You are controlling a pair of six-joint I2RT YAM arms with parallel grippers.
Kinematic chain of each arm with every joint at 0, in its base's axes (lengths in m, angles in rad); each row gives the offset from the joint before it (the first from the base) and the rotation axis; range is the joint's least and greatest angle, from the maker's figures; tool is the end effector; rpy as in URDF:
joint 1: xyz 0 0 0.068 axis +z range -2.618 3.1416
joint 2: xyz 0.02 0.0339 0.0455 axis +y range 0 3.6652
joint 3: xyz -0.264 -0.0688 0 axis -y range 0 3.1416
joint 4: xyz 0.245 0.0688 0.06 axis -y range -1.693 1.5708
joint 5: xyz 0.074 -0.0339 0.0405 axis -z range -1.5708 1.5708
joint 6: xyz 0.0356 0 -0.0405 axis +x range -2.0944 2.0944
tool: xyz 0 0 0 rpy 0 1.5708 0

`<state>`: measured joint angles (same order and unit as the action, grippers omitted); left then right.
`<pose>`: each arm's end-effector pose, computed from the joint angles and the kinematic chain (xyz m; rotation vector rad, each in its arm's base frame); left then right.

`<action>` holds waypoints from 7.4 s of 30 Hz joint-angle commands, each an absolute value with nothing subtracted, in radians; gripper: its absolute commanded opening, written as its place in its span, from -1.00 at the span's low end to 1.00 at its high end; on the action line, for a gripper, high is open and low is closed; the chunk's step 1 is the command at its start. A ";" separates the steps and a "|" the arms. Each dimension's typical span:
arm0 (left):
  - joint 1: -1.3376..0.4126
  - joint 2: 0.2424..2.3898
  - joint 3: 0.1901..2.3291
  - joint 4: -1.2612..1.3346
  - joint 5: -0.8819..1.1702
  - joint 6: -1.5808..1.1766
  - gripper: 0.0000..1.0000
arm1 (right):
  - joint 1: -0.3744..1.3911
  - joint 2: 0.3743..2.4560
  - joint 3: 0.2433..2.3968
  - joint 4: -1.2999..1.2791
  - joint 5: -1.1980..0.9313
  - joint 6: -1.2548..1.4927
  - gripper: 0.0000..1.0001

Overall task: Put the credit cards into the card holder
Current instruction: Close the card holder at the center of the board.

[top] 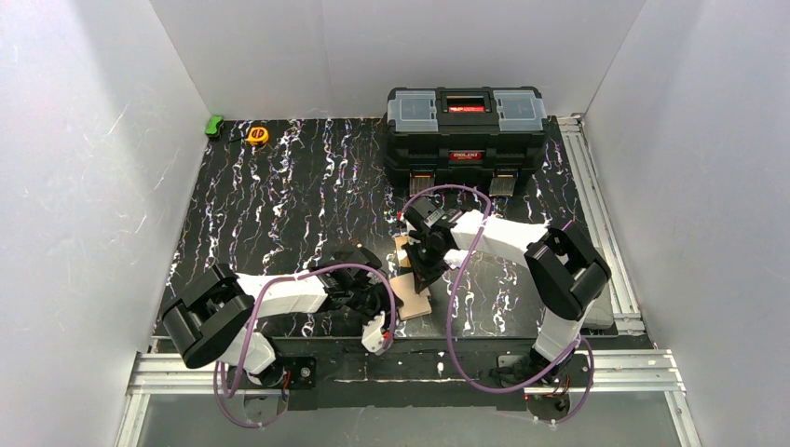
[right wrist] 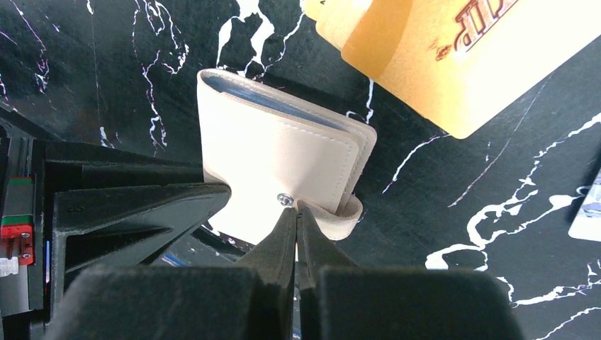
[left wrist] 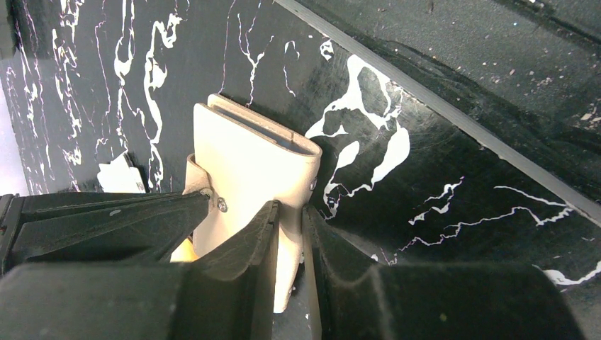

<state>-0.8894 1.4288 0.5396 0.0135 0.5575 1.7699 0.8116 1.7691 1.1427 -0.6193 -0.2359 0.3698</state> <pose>0.1431 -0.2063 0.1424 2.2703 0.3149 -0.2383 0.2282 0.2526 0.1744 -0.7025 2.8664 0.5599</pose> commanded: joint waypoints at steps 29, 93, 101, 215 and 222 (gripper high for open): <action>-0.884 1.470 0.497 -0.100 0.479 1.737 -0.69 | 0.827 1.814 1.191 -0.641 -0.230 0.357 -0.97; -0.884 1.459 0.498 -0.127 0.471 1.756 -0.72 | 0.959 1.754 1.287 -0.723 -0.043 0.374 -0.49; -0.884 1.460 0.495 -0.124 0.472 1.752 -0.72 | 0.956 1.758 1.295 -0.749 -0.006 0.372 -0.48; -0.884 1.445 0.509 -0.158 0.430 1.711 -0.78 | 0.843 1.612 1.187 -0.646 -0.155 0.399 -0.11; -0.884 1.442 0.509 -0.165 0.425 1.705 -0.78 | 0.921 1.698 1.244 -0.748 -0.023 0.411 -0.15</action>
<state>-0.8951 1.4212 0.5381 0.0025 0.5373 1.7473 0.8703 1.6520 1.1915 -0.6758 -0.1062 0.3950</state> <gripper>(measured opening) 0.120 0.435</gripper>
